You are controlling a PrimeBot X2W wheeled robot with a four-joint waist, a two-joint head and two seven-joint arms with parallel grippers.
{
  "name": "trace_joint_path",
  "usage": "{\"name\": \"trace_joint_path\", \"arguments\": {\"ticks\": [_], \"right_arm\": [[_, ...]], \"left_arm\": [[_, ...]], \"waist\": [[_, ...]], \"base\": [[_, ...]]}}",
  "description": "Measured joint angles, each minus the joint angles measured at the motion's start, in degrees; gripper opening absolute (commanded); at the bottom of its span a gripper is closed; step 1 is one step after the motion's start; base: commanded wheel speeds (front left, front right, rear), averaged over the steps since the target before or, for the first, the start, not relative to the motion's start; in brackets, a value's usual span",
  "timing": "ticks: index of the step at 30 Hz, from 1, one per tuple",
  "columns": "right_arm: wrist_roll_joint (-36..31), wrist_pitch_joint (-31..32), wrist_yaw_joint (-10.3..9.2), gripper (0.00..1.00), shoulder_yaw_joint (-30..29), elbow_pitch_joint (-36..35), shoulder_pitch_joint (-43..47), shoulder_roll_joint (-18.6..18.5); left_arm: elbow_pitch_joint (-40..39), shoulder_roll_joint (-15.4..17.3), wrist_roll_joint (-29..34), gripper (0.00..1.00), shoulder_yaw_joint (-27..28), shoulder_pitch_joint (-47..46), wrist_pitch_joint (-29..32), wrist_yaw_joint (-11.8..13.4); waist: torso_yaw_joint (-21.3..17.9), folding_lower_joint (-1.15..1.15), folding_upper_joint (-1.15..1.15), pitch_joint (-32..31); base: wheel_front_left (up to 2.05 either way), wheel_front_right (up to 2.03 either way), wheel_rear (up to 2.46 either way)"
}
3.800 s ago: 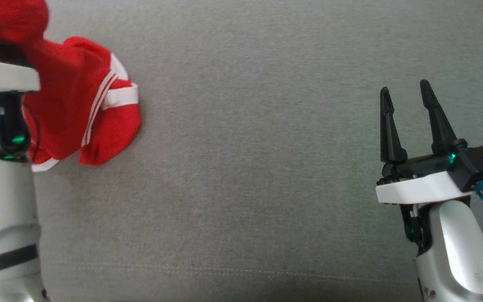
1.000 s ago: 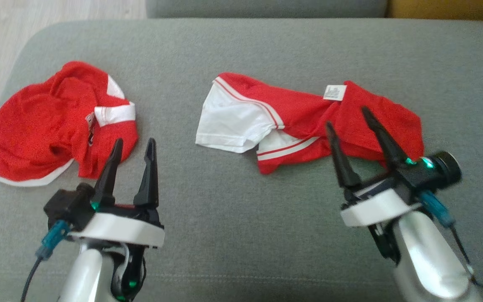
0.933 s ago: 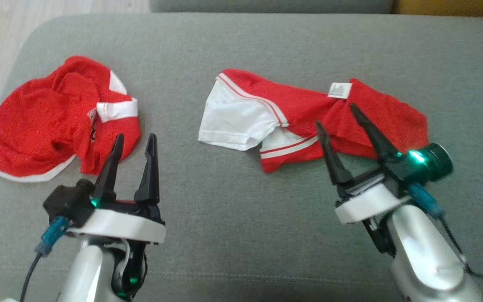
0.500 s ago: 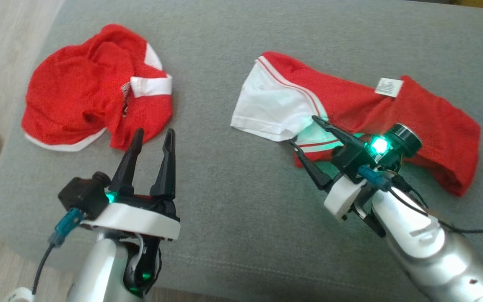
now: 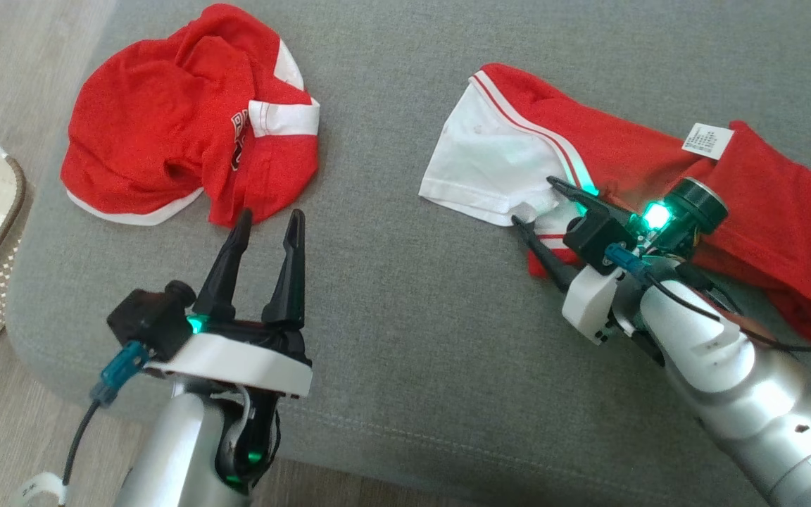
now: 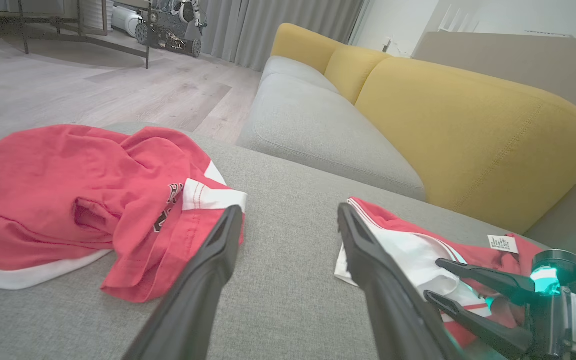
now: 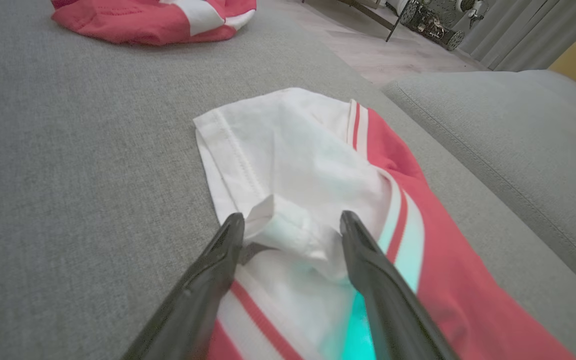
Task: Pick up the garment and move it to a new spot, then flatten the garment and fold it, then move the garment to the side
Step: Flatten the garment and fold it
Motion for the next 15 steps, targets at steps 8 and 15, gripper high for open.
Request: {"name": "trace_joint_path", "arguments": {"ticks": [8, 15], "right_arm": [[2.76, -2.24, 0.00, 0.00, -2.27, -1.10, -1.69, 1.64], [6.84, -1.30, 0.00, 0.00, -9.01, -4.03, -3.97, 1.02]], "left_arm": [[0.38, -0.02, -0.56, 1.00, -0.52, -0.85, 0.01, 0.08], [0.66, -0.03, -0.58, 1.00, -0.68, -0.84, 0.00, 0.16]], "waist": [[-0.41, 0.00, 0.00, -0.26], [-1.81, 0.00, 0.00, -1.13]], "base": [[0.00, 0.00, 0.00], [0.00, 0.00, 0.00]]}}
